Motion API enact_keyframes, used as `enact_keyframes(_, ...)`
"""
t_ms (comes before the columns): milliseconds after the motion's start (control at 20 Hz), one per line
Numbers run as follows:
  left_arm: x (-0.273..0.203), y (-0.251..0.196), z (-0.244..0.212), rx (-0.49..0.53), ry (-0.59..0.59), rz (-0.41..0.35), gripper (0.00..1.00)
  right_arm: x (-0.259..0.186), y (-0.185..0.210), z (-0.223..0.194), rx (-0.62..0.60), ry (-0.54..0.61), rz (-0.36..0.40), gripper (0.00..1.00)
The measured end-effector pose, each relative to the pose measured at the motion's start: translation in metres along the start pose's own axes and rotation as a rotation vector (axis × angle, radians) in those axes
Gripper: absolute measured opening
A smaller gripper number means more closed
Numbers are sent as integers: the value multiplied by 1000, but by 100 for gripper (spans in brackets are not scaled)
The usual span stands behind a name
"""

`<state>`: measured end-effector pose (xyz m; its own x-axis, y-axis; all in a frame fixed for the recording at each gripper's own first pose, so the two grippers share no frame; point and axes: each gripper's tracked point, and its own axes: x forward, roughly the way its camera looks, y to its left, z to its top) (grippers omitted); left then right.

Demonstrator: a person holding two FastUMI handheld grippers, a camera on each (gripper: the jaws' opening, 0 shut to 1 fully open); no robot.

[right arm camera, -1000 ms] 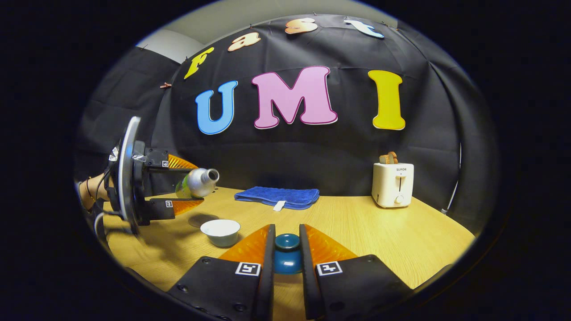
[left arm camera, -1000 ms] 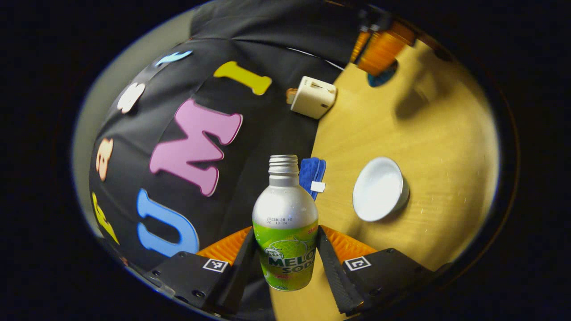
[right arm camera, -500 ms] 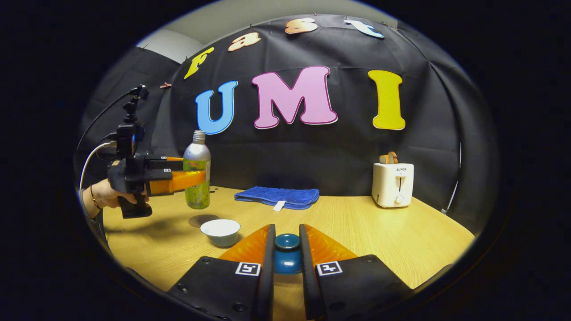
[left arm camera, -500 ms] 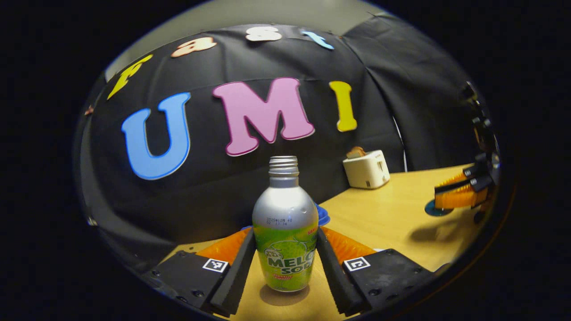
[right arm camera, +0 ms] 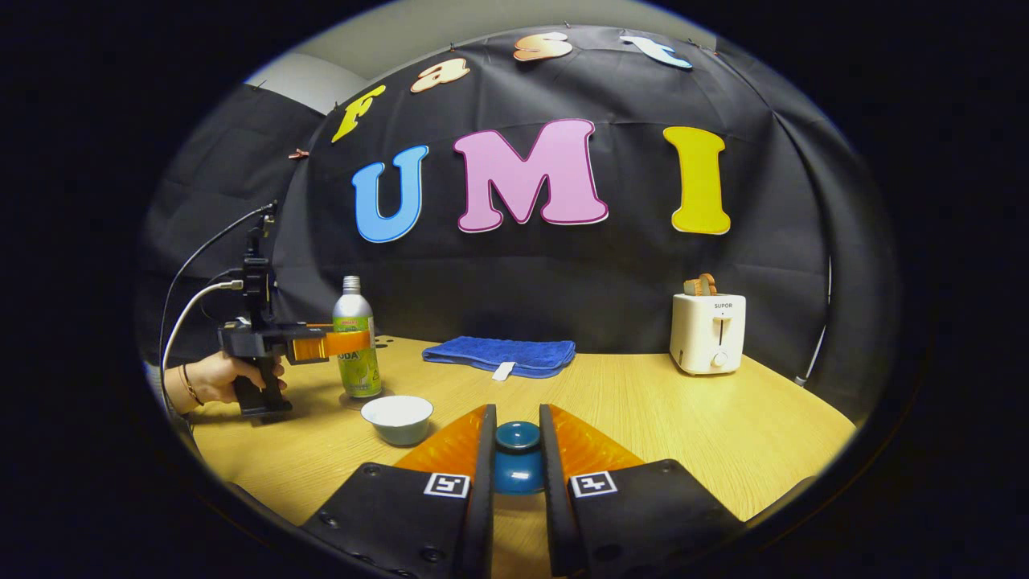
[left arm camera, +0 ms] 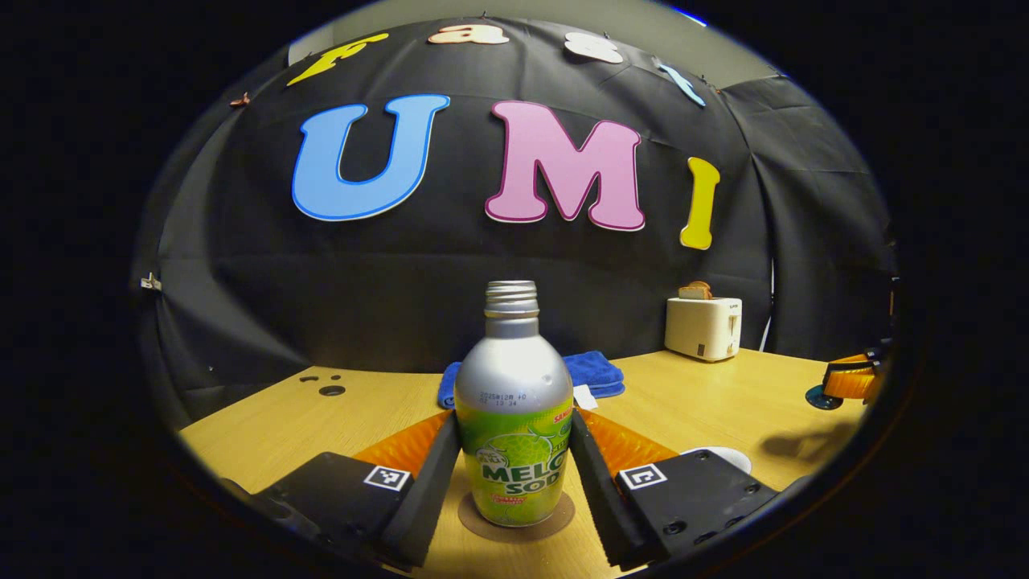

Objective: Open the teacup lid with one hand, grasp the water bottle and pour water into the teacup with the other hand; after pouring, place the water bottle on the coaster and then close the teacup lid.

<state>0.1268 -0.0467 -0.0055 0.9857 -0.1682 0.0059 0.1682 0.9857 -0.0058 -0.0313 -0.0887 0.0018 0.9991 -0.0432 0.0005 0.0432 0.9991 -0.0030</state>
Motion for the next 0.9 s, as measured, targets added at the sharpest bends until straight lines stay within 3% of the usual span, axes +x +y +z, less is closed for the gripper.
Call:
enact_keyframes(250, 4, 1, -8, 8, 25, 15, 83, 0, 0, 0, 0, 0, 0, 31)
enact_keyframes(400, 0, 6, -5, -4, 16, 34, 98, 0, 0, 0, 0, 0, 0, 31)
enact_keyframes(900, -75, -1, -6, 48, 1, 37, 98, 0, 0, 1, 0, -1, 2, 31)
